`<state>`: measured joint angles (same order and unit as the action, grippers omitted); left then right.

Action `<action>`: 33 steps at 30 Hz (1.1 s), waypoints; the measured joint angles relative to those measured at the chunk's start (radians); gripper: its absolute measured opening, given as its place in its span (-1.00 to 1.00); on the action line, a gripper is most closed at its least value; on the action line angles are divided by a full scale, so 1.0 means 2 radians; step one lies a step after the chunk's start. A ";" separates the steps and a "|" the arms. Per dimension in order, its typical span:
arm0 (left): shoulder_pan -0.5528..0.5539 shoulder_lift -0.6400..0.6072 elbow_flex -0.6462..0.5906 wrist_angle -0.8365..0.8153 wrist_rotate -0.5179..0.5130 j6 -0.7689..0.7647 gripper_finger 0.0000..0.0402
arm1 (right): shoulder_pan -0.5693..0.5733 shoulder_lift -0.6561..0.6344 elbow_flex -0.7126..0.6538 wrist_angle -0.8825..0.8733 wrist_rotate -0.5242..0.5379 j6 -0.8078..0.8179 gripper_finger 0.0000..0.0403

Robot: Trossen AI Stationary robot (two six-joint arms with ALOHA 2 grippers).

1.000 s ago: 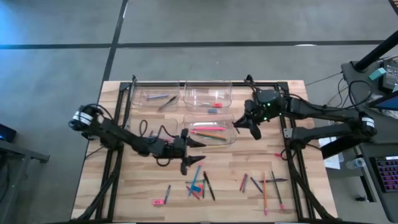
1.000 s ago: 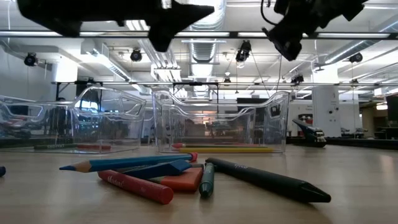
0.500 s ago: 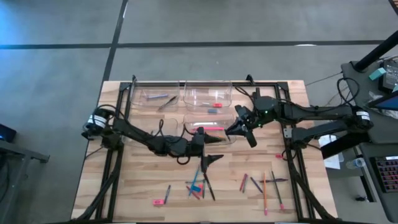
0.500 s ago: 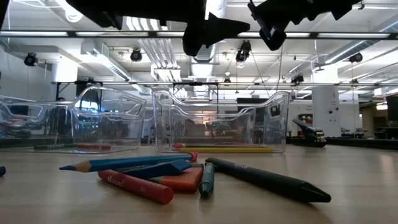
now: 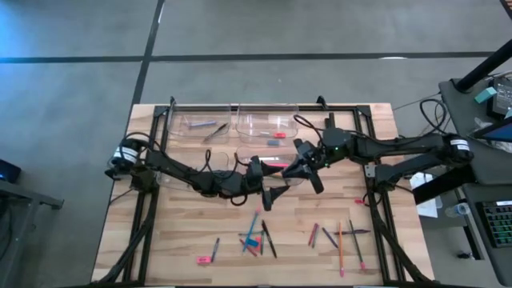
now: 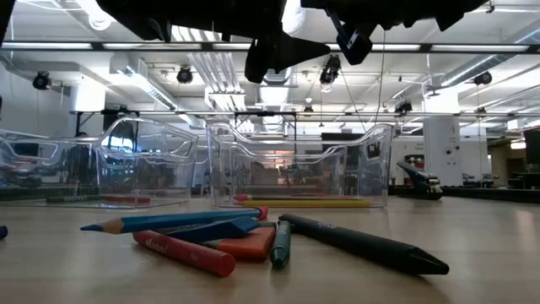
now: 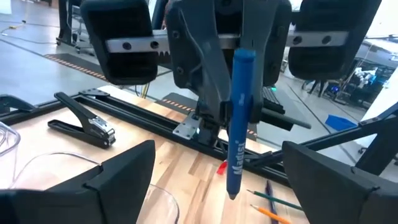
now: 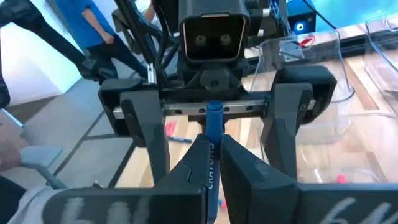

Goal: Sort crayons/erasers/pens/pencils in bins
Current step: Put the top right blue crayon into the bottom left transparent bin

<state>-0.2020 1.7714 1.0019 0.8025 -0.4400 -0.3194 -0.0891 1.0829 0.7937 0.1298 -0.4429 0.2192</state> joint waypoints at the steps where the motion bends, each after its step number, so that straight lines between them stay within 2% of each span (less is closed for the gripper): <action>1: 0.000 0.000 0.000 0.000 0.000 -0.002 0.66 | 0.000 0.001 0.000 0.004 0.000 0.002 -0.94; 5: 0.001 0.000 0.000 0.000 -0.003 -0.007 0.58 | 0.001 0.006 0.000 0.020 -0.001 0.006 -0.94; 9: 0.001 0.000 0.000 0.000 -0.007 -0.006 0.35 | 0.002 0.011 0.000 0.025 -0.001 0.008 -0.94; 16: 0.001 0.000 -0.001 -0.001 -0.006 -0.006 -0.23 | 0.004 0.017 0.000 0.035 0.000 0.007 -0.94; 23: 0.000 0.000 -0.001 -0.001 -0.002 -0.005 -0.90 | 0.004 0.016 0.000 0.034 0.004 0.006 -0.94; 28: 0.000 0.000 -0.001 -0.003 -0.001 -0.004 -0.90 | 0.004 0.016 0.000 0.033 0.004 0.006 -0.84; 33: 0.001 -0.003 -0.002 -0.026 0.000 -0.004 -0.94 | 0.004 0.016 0.000 0.033 0.003 0.004 -0.50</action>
<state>-0.2001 1.7656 0.9987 0.7500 -0.4397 -0.3267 -0.0807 1.1149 0.7937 0.1959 -0.4374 0.2281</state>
